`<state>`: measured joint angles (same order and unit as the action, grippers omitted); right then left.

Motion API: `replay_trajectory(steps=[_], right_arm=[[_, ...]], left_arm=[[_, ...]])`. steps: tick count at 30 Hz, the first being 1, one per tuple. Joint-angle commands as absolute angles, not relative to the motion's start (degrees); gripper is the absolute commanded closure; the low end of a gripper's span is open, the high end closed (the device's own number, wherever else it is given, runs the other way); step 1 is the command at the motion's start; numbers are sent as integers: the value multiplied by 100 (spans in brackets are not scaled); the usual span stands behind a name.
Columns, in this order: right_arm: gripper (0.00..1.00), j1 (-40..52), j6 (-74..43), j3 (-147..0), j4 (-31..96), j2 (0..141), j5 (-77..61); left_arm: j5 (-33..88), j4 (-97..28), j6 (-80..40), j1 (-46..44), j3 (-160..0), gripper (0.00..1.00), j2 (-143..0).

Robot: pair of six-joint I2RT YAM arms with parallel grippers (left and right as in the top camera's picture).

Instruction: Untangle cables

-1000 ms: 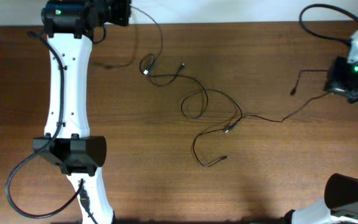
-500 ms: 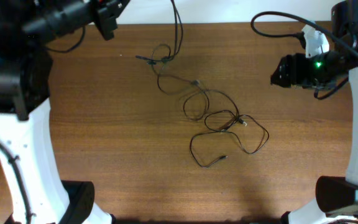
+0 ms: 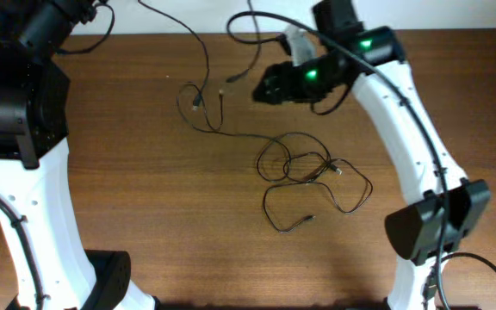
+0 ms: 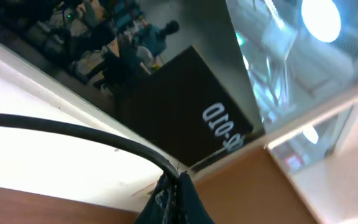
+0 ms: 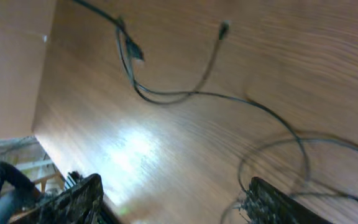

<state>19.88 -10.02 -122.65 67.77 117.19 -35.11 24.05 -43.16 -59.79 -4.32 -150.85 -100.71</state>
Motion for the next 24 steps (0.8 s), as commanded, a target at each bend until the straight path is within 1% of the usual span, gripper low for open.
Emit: replay_trajectory(steps=[1, 4, 9, 11, 12, 13, 15, 18, 21, 22, 24], right_arm=[[25, 2228, -1151, -12267, 6320, 11948, -3610], [25, 2591, -1168, -12267, 5653, 12228, -3704], [25, 3085, -1184, -12267, 5159, 12641, -3800], [26, 3267, -1420, -12267, 4963, 12811, -3776], [29, 3310, -1612, -12267, 4871, 12892, -3697], [32, 3356, -1944, -12267, 4770, 12984, -3450], [32, 3409, -2377, -12267, 4657, 13120, -2958], [34, 3428, -2517, -12267, 4241, 13417, -2711], [79, 3428, -2399, -12267, 4329, 13452, -2541], [96, 3428, -2397, -12267, 4545, 13452, -2335], [96, 3420, -2202, -12267, 5135, 13452, -1922]], left_arm=[[2056, -4198, -6532, -397, -15095, 100, -10079], [2056, -4156, -6530, -397, -15095, 100, -10079], [2056, -4156, -6528, -397, -15095, 100, -10079], [2053, -4115, -6525, -397, -15095, 100, -10079], [2053, -4117, -6525, -397, -15095, 100, -10079], [2056, -4117, -6525, -397, -15095, 100, -10079], [2056, -4117, -6525, -397, -15095, 100, -10079], [2056, -4117, -6462, -397, -15095, 100, -10079], [2053, -4117, -6351, -397, -15095, 100, -10079], [2051, -4119, -6333, -397, -15095, 100, -10079], [2049, -4117, -6211, -395, -15095, 100, -10079]])
